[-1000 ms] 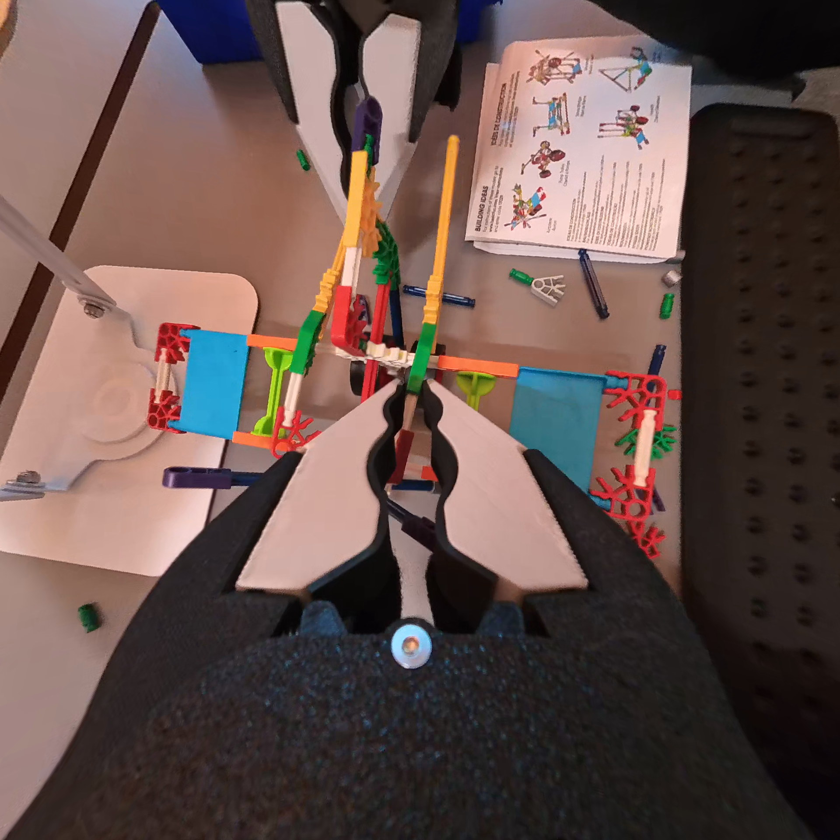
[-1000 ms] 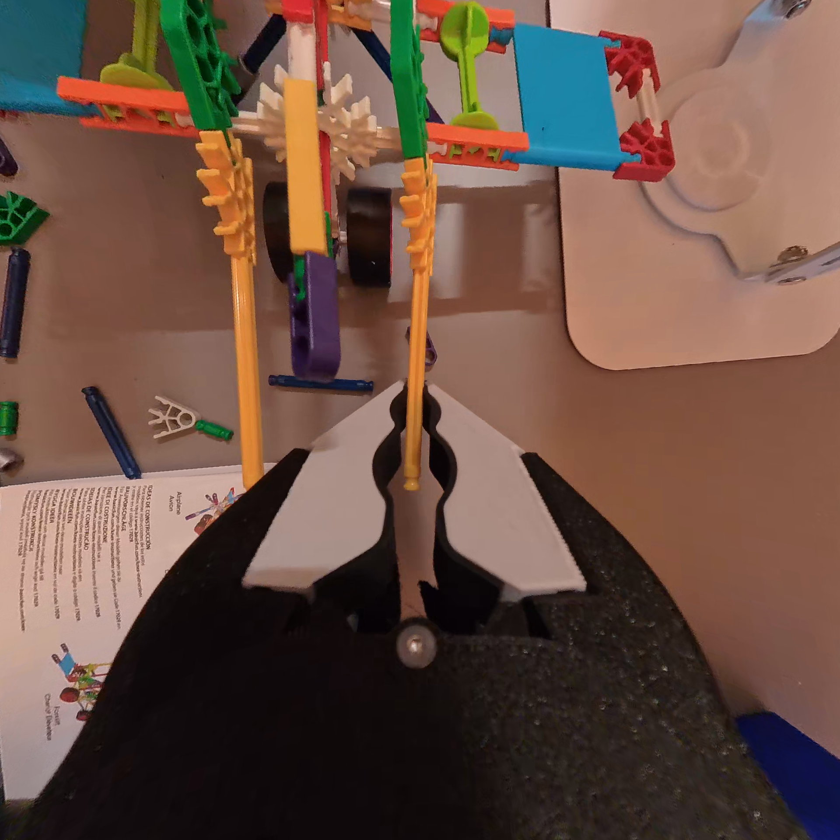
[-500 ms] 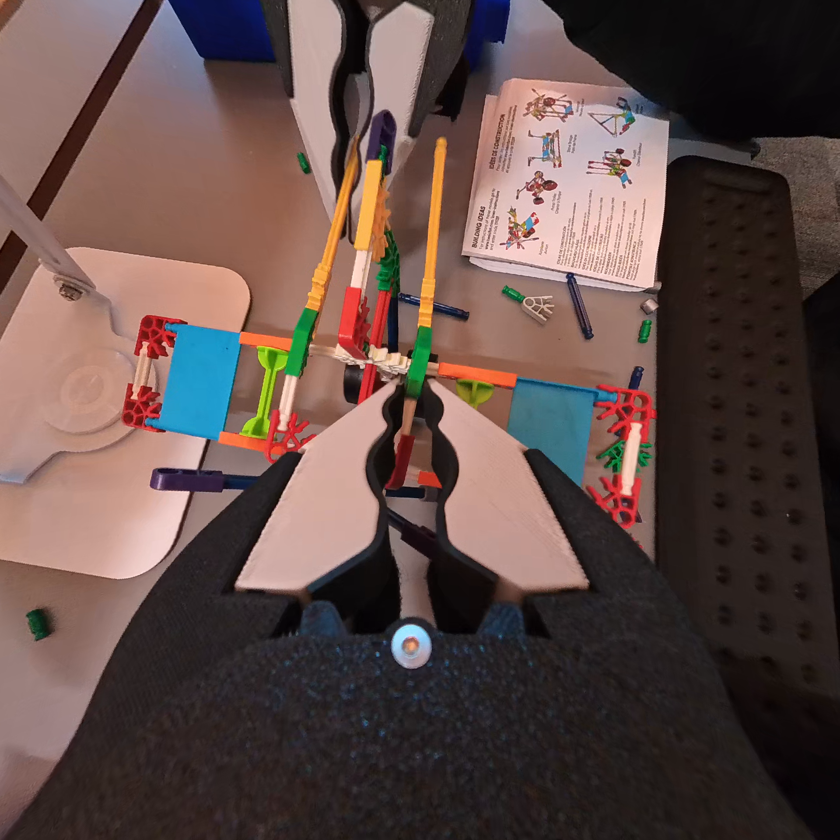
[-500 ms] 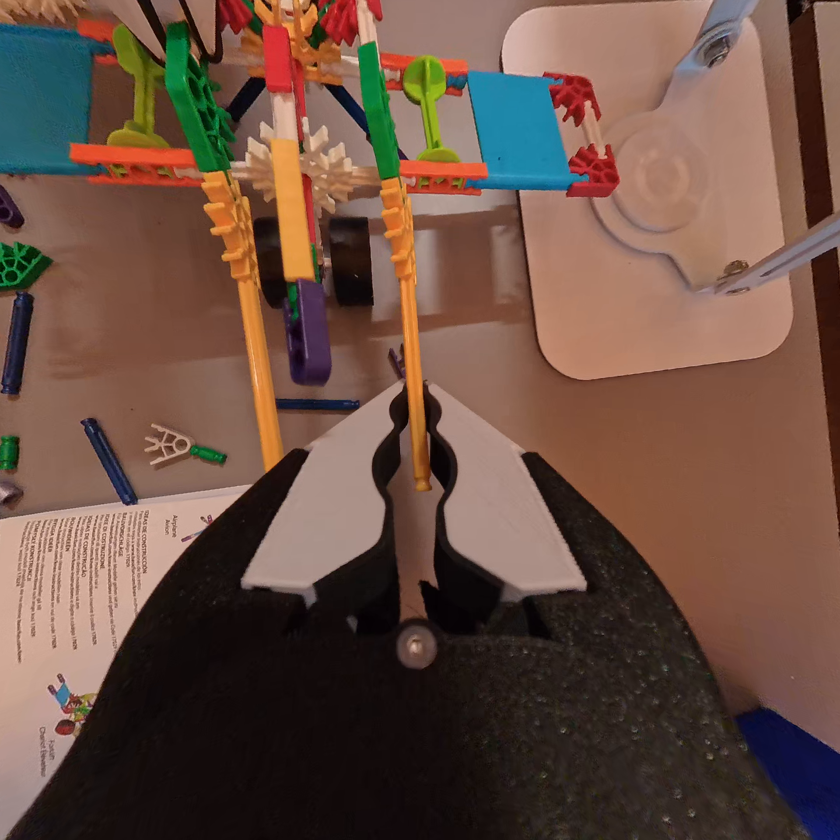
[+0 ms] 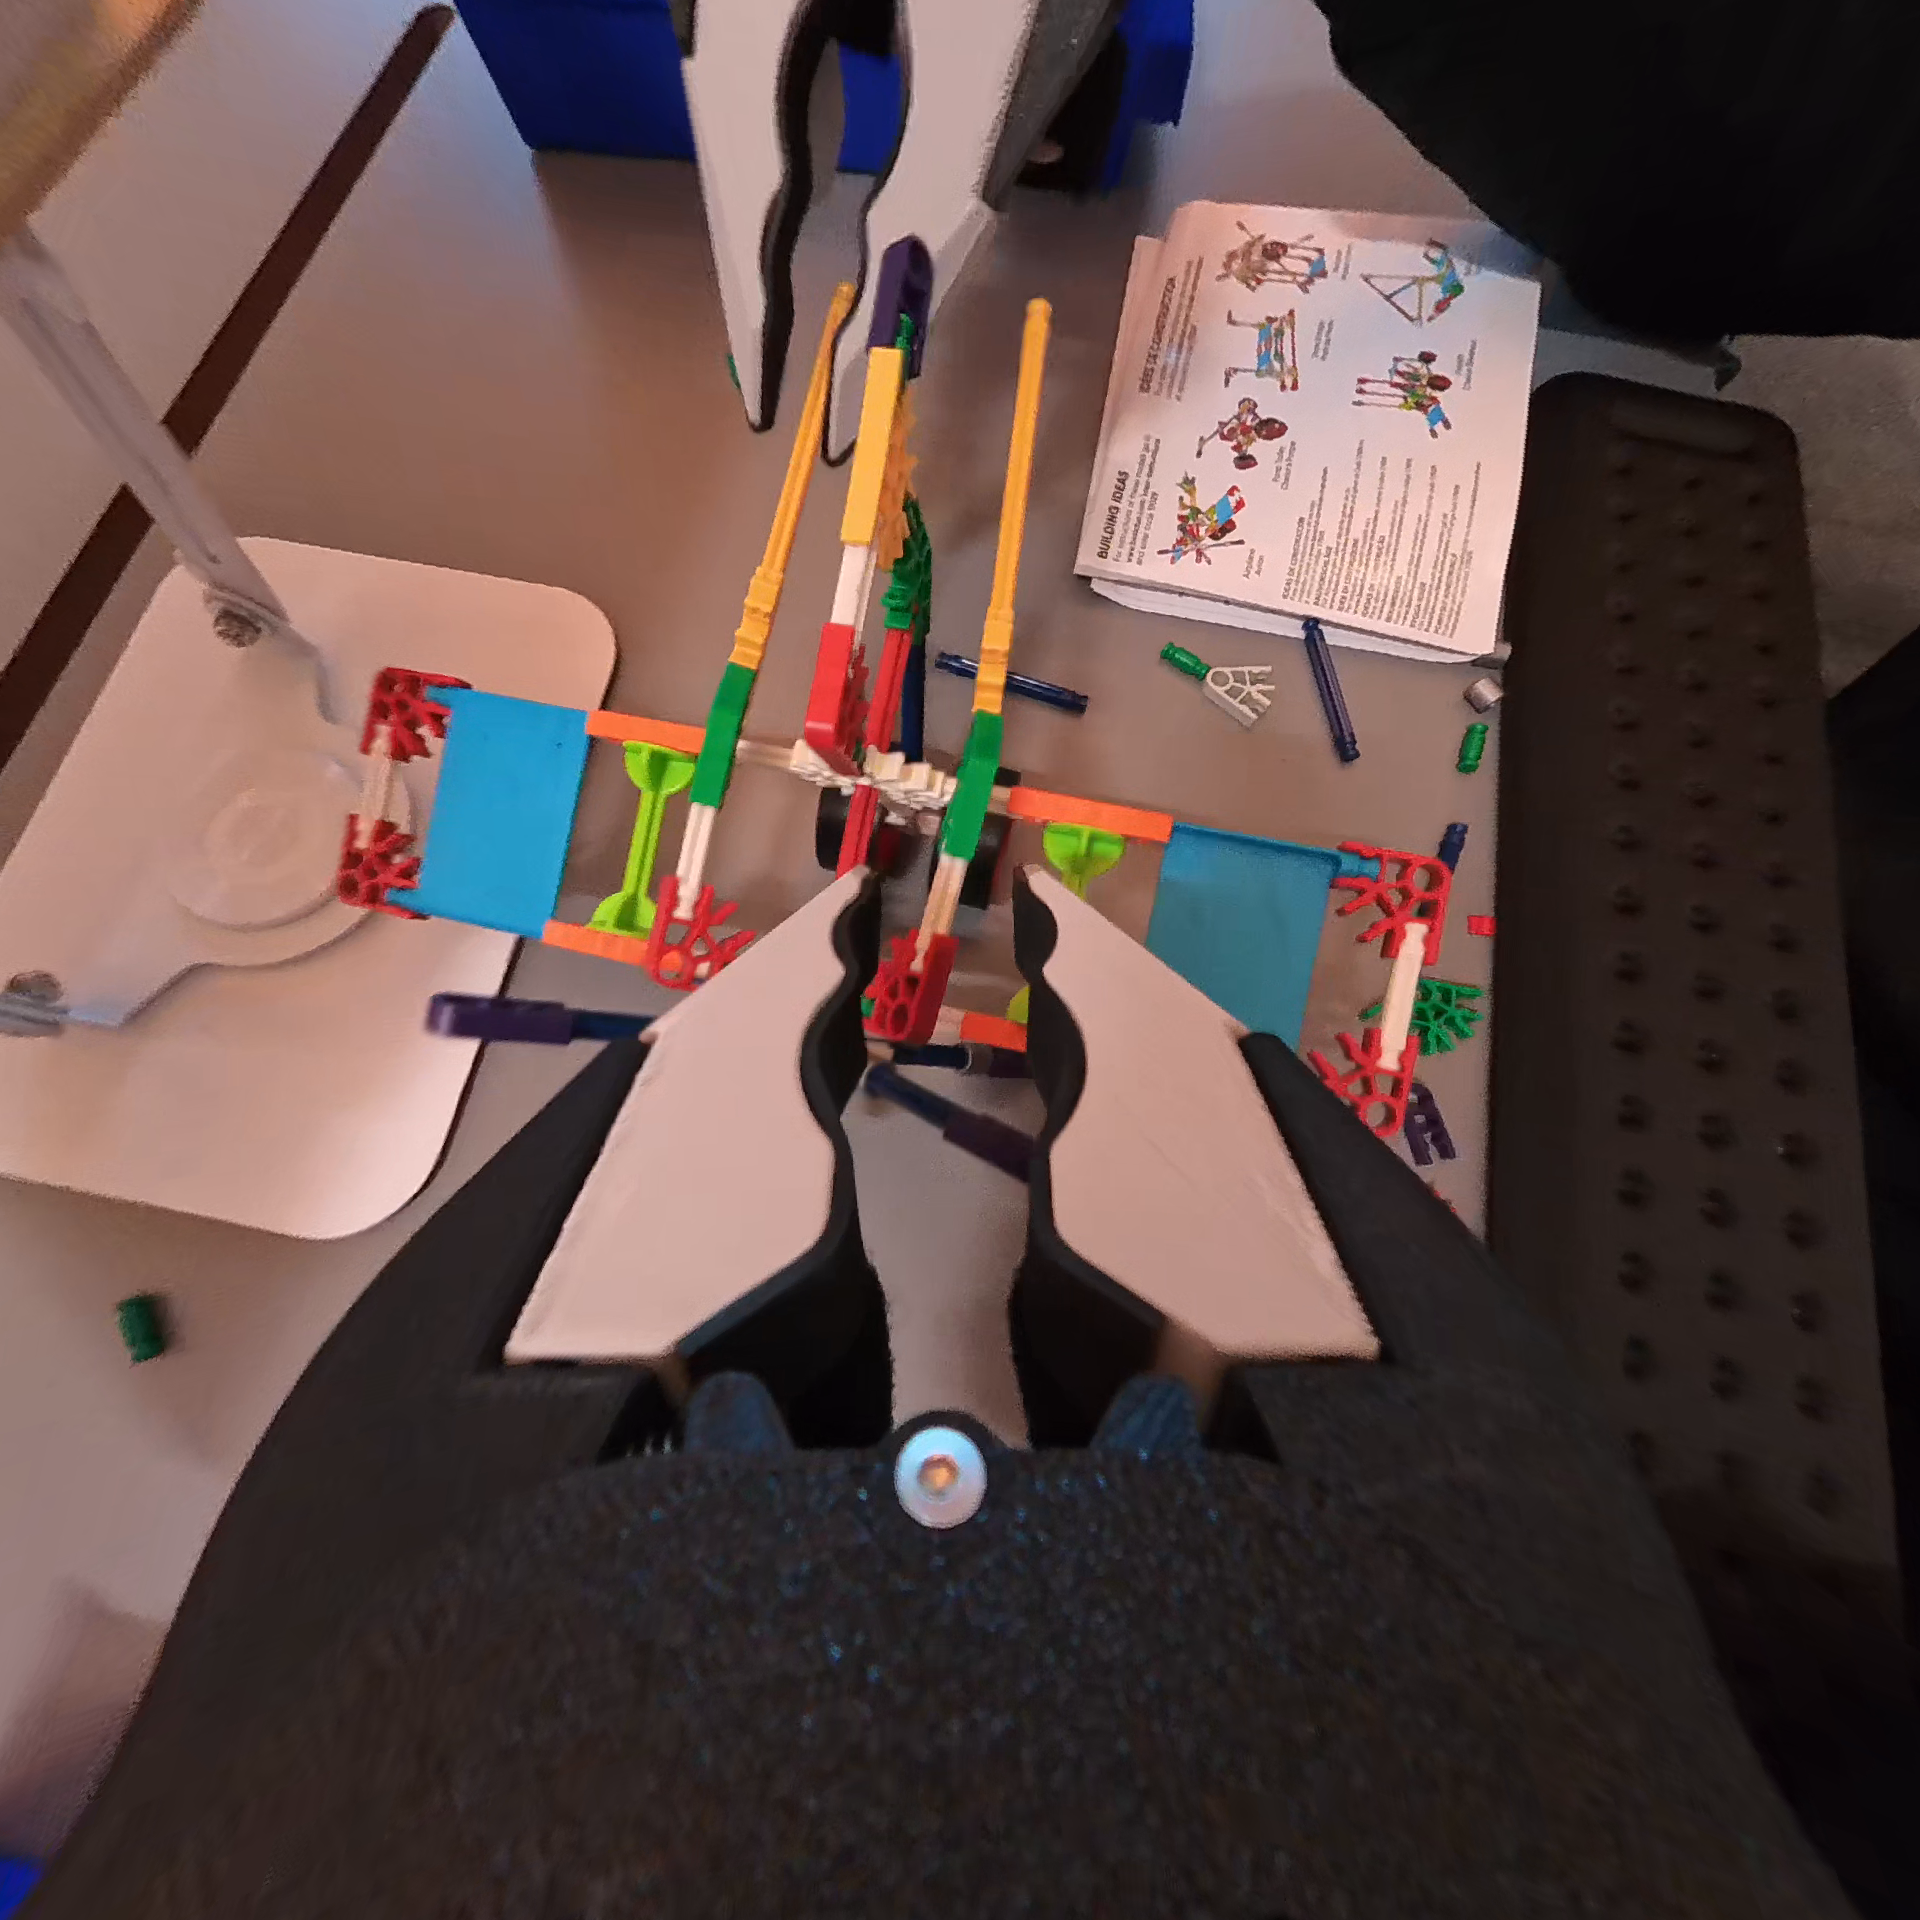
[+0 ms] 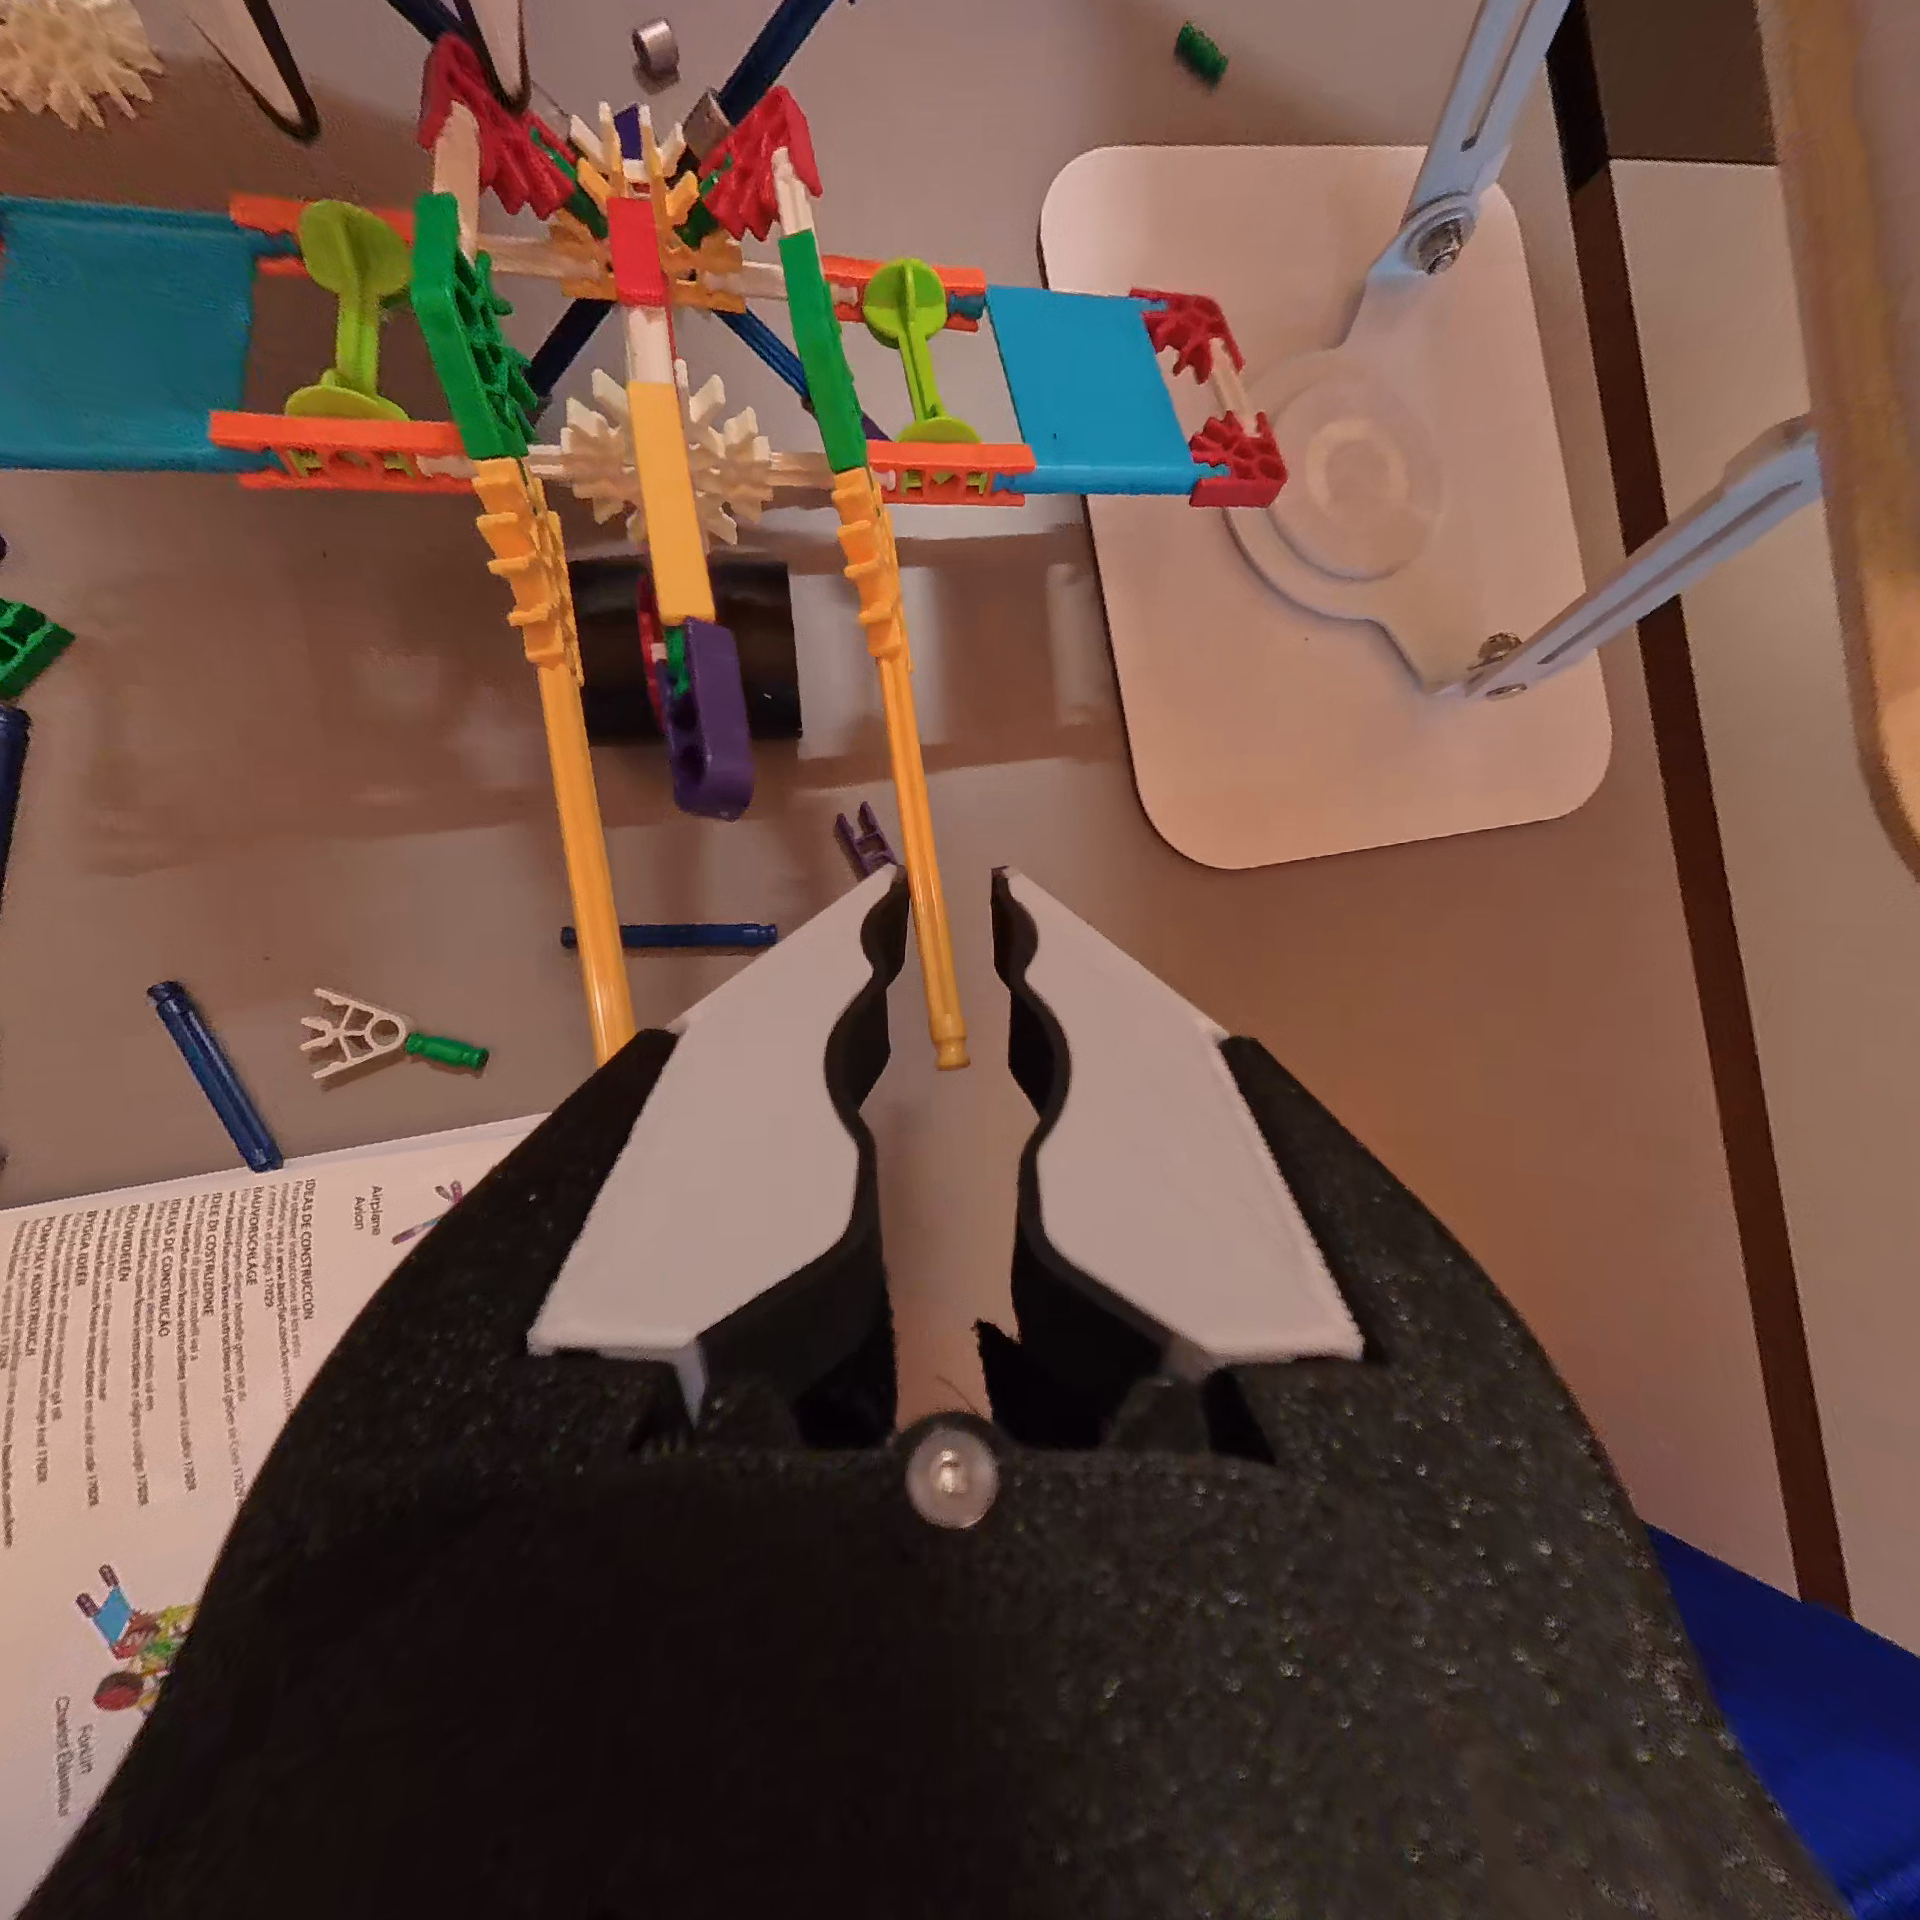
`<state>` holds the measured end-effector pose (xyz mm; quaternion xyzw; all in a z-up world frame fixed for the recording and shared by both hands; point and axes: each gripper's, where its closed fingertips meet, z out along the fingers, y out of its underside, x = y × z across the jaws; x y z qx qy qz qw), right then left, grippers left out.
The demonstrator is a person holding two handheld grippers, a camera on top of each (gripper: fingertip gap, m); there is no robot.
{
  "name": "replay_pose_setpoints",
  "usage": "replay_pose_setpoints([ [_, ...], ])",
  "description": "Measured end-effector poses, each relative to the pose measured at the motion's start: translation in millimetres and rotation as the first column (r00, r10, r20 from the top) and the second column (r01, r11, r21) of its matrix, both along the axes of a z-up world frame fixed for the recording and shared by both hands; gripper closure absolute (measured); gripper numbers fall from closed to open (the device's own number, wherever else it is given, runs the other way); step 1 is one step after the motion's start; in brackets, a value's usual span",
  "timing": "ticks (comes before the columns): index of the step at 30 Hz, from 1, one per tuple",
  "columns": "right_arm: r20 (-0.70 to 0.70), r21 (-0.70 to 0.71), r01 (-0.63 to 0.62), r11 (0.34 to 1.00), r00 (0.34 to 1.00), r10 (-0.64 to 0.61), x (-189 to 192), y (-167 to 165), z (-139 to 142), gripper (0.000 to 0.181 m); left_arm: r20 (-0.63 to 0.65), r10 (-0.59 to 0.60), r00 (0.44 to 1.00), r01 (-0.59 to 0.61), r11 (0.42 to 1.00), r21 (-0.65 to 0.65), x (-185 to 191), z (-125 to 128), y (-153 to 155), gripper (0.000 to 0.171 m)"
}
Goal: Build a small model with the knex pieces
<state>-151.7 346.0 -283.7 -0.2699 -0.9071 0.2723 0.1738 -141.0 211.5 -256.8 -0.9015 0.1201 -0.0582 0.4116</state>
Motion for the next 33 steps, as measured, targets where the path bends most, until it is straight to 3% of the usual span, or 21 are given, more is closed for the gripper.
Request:
replay_pose_setpoints([
  [8, -0.125, 0.024, 0.026, 0.999, 0.992, -0.023, -1.1, 0.3, 33.6, 0.16, 0.004, 0.166, 0.986, -0.165, 0.983, 0.083, -38.2, 15.0, -20.3, 0.14],
  [14, -0.222, -0.019, -0.033, 0.999, 0.975, 0.028, 8.1, -25.2, 67.2, 0.16, 0.013, 0.226, 0.974, -0.226, 0.973, 0.054, -53.6, 2.5, -18.3, 0.134],
  [20, -0.168, -0.006, -0.153, 0.988, 0.974, 0.15, 25.3, -55.5, 54.7, 0.157, 0.021, 0.254, 0.967, -0.254, 0.966, 0.052, -59.9, 0.1, -18.8, 0.132],
  [24, -0.152, 0.043, -0.134, 0.99, 0.979, 0.139, 17.2, -60.1, 38.6, 0.152, 0.022, 0.256, 0.966, -0.257, 0.966, 0.037, -60.5, -4.5, -18.9, 0.132],
  [27, -0.135, 0.073, -0.122, 0.99, 0.982, 0.131, 13.7, -59.2, 28.6, 0.165, 0.023, 0.257, 0.966, -0.258, 0.966, 0.023, -60.7, -8.0, -19.2, 0.132],
  [33, -0.076, 0.051, -0.102, 0.993, 0.991, 0.106, 9.9, -51.4, 13.7, 0.166, 0.083, 0.189, 0.978, -0.191, 0.982, 0.017, -45.0, -8.2, -21.9, 0.123],
])
